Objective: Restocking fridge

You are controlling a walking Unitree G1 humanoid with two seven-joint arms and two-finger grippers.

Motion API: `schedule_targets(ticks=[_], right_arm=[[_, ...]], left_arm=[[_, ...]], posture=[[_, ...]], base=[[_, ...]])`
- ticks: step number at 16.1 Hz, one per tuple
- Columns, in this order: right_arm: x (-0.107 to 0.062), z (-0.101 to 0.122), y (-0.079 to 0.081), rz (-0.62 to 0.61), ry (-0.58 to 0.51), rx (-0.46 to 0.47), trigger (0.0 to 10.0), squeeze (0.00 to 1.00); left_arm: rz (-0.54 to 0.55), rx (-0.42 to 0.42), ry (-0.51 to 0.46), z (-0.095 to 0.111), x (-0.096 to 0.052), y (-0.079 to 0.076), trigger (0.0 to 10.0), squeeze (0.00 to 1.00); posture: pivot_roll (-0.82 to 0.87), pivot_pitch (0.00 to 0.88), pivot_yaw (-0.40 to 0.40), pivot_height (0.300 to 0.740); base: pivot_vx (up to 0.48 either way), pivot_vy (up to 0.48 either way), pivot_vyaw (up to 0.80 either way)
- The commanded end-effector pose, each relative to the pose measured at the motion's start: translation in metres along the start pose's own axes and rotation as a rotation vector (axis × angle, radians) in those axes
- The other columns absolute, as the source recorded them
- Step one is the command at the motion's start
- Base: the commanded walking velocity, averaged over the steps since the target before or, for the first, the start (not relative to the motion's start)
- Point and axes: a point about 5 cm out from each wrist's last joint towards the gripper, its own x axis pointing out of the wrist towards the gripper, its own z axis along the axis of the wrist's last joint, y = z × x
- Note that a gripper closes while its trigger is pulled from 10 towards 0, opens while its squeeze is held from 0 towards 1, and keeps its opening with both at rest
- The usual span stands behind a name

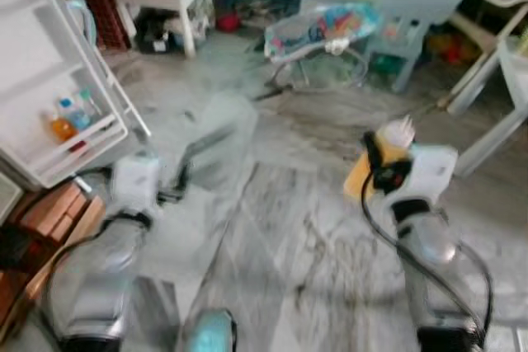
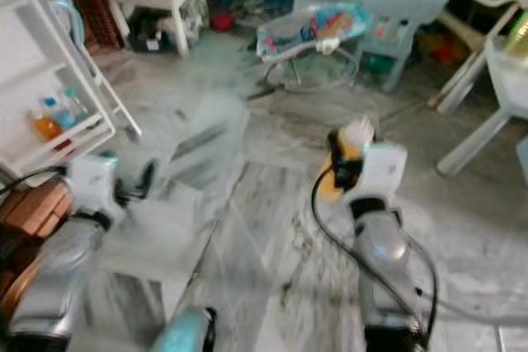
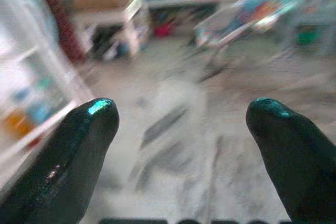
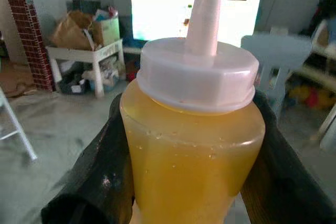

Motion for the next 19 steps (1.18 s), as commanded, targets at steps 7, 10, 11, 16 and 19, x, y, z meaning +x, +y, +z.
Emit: schedule_targets(ticks=[7,10,11,16,19], right_arm=[[-0.018,-0.005,0.018,0.060,0.008,-0.044,10.0,0.00],[-0.011,0.000,0.022,0.090,-0.001,-0.045,10.0,0.00],[-0.009,0.000,0.018,0.074,0.001,-0.047,10.0,0.00],[-0.019,-0.007,0.014,0.071,0.038,-0.032,10.0,0.00],[-0.012,-0.003,0.022,0.116,0.013,-0.033,10.0,0.00]], left_arm=[[0.123,0.044,0.043,-0.016,-0.015,0.001,10.0,0.00],[0.221,0.168,0.092,-0.025,-0.028,0.007,10.0,0.00],[0.226,0.130,0.097,-0.027,-0.030,0.007,10.0,0.00],[0.183,0.123,0.075,-0.019,-0.034,0.011,10.0,0.00],[0.204,0.117,0.078,-0.016,-0.031,0.015,10.0,0.00]], posture=[[0.05,0.106,-0.001,0.740],[0.06,0.119,-0.022,0.740],[0.06,0.127,-0.026,0.740],[0.09,0.145,-0.053,0.740],[0.10,0.148,-0.060,0.740]], base=[[0.000,0.000,0.72],[0.000,0.000,0.00],[0.000,0.000,0.00],[0.000,0.000,0.00],[0.000,0.000,0.80]])
